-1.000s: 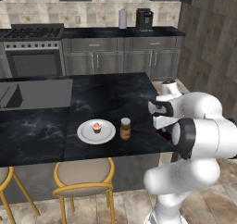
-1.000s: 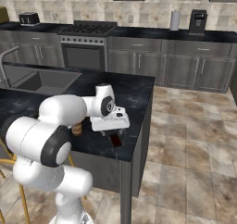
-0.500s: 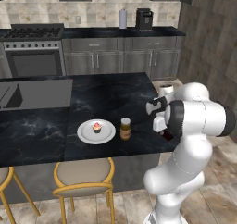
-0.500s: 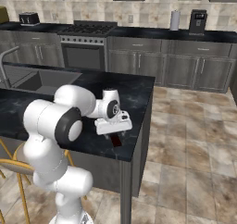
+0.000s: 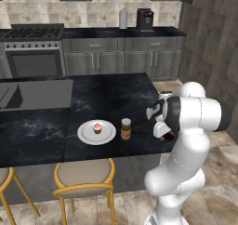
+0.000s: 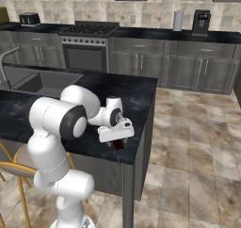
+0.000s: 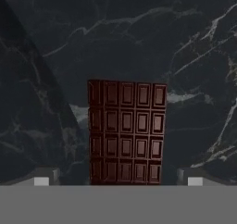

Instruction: Take the cinnamon bottle from the cabinet and place it on the dining table, next to the plate with the cupcake. Then take the chocolate from the dining counter and place it on the cupcake plate.

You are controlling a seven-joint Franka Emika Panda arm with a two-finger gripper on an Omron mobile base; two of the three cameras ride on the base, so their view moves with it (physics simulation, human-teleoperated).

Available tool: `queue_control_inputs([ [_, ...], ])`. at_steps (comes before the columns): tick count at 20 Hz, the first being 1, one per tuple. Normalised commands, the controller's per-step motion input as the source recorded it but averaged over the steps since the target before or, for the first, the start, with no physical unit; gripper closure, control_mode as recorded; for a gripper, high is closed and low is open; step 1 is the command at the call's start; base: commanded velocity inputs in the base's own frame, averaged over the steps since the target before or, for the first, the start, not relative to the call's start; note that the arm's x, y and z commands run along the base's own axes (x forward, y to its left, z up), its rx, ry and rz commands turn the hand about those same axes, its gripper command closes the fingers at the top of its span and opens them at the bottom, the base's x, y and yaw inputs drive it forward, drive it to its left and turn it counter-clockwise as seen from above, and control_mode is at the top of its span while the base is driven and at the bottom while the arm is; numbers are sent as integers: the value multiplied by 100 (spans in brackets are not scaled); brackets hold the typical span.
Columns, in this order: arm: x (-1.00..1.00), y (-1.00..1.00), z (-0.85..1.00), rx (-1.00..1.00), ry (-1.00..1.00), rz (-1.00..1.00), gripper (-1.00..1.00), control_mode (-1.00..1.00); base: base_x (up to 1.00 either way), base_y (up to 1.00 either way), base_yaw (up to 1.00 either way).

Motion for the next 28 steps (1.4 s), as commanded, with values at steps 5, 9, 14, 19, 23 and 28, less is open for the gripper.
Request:
queue_control_inputs([
  [5,3,0,-21,0,0,0,-100,-100,0,0,0],
  [9,5,0,-19,0,0,0,-100,-100,0,0,0],
  [14,0,0,-43,0,0,0,100,-100,0,0,0],
  [19,0,0,-30,0,0,0,100,-100,0,0,0],
  [23,0,0,0,0,-1,0,100,-100,0,0,0],
  [28,-1,0,14,1,0,0,100,-100,0,0,0],
])
